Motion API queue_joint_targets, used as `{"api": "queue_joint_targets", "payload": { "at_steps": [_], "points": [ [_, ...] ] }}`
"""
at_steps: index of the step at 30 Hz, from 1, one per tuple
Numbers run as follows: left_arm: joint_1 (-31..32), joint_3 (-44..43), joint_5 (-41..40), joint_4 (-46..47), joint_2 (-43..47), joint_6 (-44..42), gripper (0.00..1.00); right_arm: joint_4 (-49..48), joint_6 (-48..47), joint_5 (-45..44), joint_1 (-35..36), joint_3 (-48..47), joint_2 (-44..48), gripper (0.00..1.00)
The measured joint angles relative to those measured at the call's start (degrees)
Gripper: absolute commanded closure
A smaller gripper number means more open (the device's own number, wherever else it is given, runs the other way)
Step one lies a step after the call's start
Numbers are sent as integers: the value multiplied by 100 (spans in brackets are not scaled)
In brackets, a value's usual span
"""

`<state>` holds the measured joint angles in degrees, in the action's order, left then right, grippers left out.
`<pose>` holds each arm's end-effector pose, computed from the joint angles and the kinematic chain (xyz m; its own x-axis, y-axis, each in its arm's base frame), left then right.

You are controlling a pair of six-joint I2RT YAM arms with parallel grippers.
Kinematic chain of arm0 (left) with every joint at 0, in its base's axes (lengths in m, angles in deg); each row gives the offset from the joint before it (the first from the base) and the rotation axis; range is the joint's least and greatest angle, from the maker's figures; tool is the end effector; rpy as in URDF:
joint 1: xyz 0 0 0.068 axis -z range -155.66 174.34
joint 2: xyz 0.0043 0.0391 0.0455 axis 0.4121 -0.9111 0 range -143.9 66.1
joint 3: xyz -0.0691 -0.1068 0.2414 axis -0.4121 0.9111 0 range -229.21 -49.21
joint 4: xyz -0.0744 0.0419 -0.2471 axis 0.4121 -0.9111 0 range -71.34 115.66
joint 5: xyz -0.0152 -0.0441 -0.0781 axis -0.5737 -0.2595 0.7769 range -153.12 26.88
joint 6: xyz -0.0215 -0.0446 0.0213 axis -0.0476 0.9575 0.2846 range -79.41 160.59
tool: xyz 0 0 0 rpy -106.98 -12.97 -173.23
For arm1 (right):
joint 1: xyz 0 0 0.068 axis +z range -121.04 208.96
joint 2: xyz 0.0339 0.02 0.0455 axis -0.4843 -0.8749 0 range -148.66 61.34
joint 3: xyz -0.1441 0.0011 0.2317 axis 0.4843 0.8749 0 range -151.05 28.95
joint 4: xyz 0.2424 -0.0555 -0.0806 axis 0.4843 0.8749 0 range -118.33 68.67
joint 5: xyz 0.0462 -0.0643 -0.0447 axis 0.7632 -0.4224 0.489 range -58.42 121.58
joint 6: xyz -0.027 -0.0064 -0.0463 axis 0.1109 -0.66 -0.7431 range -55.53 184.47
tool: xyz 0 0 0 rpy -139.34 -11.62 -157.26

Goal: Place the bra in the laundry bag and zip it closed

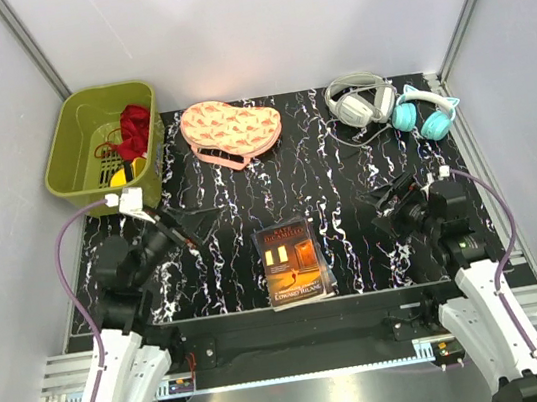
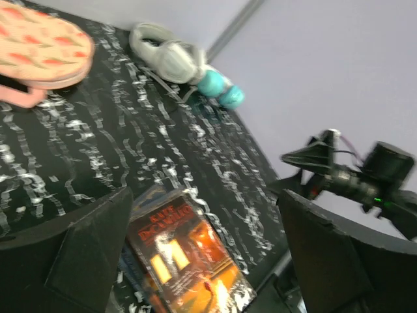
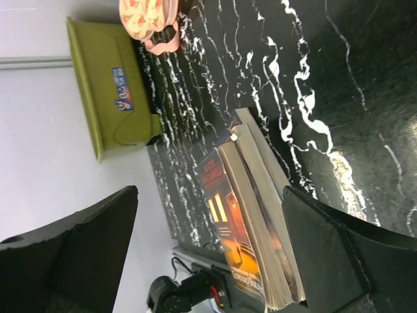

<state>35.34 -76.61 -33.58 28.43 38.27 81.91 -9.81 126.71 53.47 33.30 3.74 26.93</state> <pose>0.1310 -0.0434 0.2992 -0.3989 -0.5076 -0.7637 0.5143 0.5657 -0.6446 0.1469 0.0245 0.2330 -0.5693 0.7803 -0.2588 0.2246 0.4505 0.8641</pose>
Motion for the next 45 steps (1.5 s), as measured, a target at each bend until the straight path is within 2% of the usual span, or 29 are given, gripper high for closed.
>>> {"api": "queue_joint_targets", "payload": {
  "at_steps": [6,10,14,20,25,30,36,43,45],
  "points": [
    [0,-492,-957,-881,-313,-334,1,448,-560,-188,0,-455,-452,0],
    [0,-763,-2140,-1655,-514,72,1,828,-802,-282,0,-656,-658,0],
    [-28,-1303,-2975,-2618,-977,542,1,1187,-977,-256,0,-874,-732,0],
    [-138,-2450,-2726,-3622,-1932,-42,1,1541,-1408,66,-7,-1379,-782,0],
    [-223,-3016,-2358,-3724,-2520,-426,1,1665,-1606,485,-26,-1537,-839,0],
    [-188,-4269,-2164,-3746,-4039,-863,1,2164,-2046,769,-28,-1937,-1226,0],
    [219,-6144,-2586,-3609,-6419,-1172,14,2726,-2599,745,-28,-2680,-1338,0],
    [461,-7589,-2640,-3574,-8867,-715,15,2968,-3104,614,-28,-3283,-1823,0],
    [503,-7735,-2686,-3611,-9278,-450,21,2966,-3198,595,-28,-3392,-2105,0]
  ]
}}
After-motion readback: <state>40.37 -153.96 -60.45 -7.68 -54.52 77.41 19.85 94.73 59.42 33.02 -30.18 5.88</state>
